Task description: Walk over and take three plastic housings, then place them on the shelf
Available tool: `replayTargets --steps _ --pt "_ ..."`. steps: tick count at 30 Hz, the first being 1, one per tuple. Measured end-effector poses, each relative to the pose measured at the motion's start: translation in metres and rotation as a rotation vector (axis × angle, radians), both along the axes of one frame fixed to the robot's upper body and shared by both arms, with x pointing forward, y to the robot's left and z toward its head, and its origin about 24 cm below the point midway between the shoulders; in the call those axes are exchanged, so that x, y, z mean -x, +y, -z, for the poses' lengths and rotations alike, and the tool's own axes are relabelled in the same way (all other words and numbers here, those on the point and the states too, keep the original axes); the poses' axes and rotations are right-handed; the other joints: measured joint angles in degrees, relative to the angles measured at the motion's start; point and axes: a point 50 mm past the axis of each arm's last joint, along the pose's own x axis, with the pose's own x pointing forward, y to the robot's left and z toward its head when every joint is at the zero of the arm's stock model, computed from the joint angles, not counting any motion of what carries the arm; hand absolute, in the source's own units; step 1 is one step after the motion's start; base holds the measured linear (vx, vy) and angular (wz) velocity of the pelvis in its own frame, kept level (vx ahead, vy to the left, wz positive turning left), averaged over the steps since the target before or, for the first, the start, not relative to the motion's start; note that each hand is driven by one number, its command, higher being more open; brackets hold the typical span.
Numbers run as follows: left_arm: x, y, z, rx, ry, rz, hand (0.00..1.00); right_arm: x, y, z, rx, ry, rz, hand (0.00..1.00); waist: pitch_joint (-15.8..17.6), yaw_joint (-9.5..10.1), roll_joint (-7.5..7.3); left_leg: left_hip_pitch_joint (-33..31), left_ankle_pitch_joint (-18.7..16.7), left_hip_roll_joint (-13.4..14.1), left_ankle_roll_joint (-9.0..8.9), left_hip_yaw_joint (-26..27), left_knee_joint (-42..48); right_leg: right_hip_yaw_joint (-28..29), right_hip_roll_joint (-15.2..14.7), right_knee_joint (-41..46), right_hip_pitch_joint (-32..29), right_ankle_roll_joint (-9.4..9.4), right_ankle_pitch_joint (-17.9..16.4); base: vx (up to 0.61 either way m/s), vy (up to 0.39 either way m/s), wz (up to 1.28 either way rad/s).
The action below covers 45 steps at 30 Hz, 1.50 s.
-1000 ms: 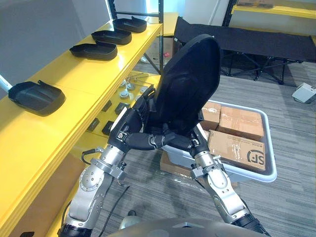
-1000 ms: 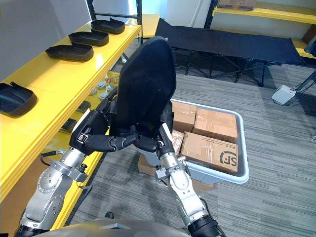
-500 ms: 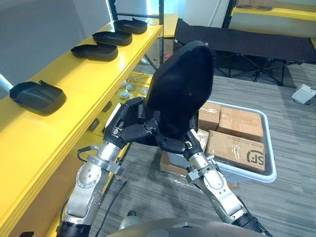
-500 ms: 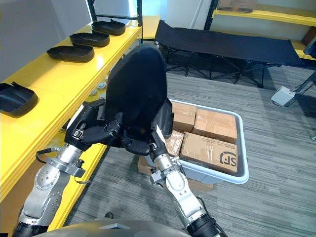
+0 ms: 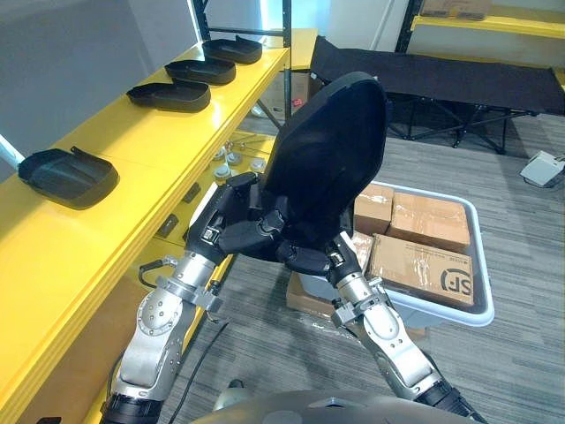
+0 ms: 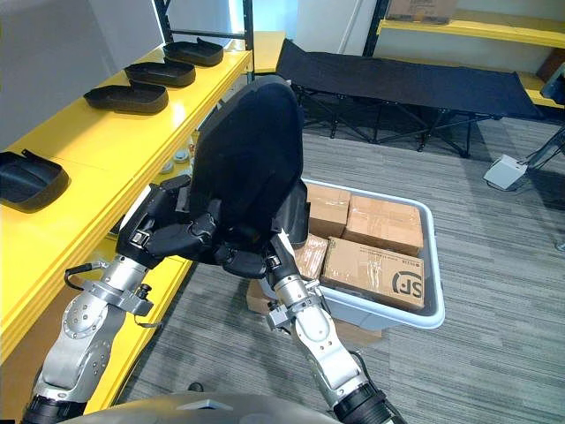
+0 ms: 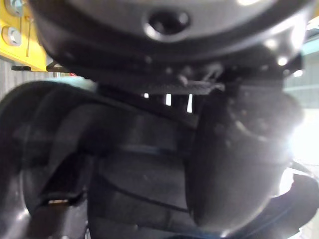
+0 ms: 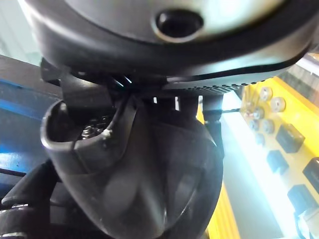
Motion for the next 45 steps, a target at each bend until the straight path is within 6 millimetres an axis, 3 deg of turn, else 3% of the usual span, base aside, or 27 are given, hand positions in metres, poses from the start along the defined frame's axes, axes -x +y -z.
replayTargets --steps 7,12,18,24,30,36,40,45 --pt "-0.001 -0.006 0.013 0.038 0.052 -0.082 0.00 -0.003 -0.005 -0.001 -0.002 -0.004 0.051 1.00 -0.48 0.00 -0.06 0.01 0.00 0.00 0.00 0.06 0.01 0.03 0.00 -0.01 0.00 0.06 0.04 0.00 0.000 0.00" --pt "0.003 -0.003 0.026 -0.069 0.057 -0.243 0.00 -0.007 -0.009 -0.003 -0.007 -0.006 0.076 1.00 -0.53 -0.05 0.02 0.03 0.00 0.00 0.00 0.13 -0.03 0.05 0.00 0.00 -0.04 0.07 0.04 0.00 0.000 0.00" --pt "0.001 0.021 0.031 -0.239 -0.006 -0.617 0.00 -0.006 -0.007 -0.001 -0.029 0.021 0.101 1.00 -0.53 -0.06 0.02 0.03 0.00 0.00 0.00 0.13 -0.12 0.02 0.00 0.00 -0.07 0.07 0.04 0.00 0.000 0.00" --pt "0.006 0.047 0.023 -0.187 -0.066 -0.886 0.00 0.007 -0.008 0.011 -0.196 0.137 -0.015 1.00 -0.50 0.01 -0.04 0.04 -0.01 0.00 0.00 0.13 -0.25 -0.04 0.00 0.00 -0.11 0.07 0.04 0.00 0.000 0.00" --pt "0.007 0.053 0.027 -0.030 -0.017 -0.909 0.00 0.023 -0.016 0.023 -0.271 0.206 -0.064 1.00 -0.36 -0.16 -0.49 0.17 -0.02 0.08 -0.02 0.71 -0.47 0.46 0.00 0.00 -0.55 0.07 0.03 0.00 0.000 -0.04" --pt "0.008 0.058 0.037 0.277 0.089 -0.829 0.00 0.022 -0.047 0.026 -0.260 0.198 0.089 1.00 -0.25 -0.83 -0.79 0.25 0.01 0.21 -0.02 1.63 -0.82 1.41 0.00 0.00 -1.33 0.07 0.03 0.00 0.007 -0.08" --pt "0.010 0.059 0.040 0.354 0.113 -0.764 0.00 0.015 -0.056 0.023 -0.119 0.150 0.156 1.00 -0.21 -0.62 -0.85 0.16 0.02 0.18 -0.01 0.90 -0.68 0.71 0.00 0.01 -0.60 0.07 0.04 0.02 0.004 0.08" --pt "0.019 0.059 0.043 0.370 0.121 -0.707 0.00 -0.015 -0.055 0.009 -0.087 0.079 0.225 1.00 0.35 2.56 -1.44 -0.69 0.22 -0.46 0.12 -3.40 0.09 -4.37 0.13 0.07 2.21 0.10 -0.02 -0.01 -0.001 0.42"
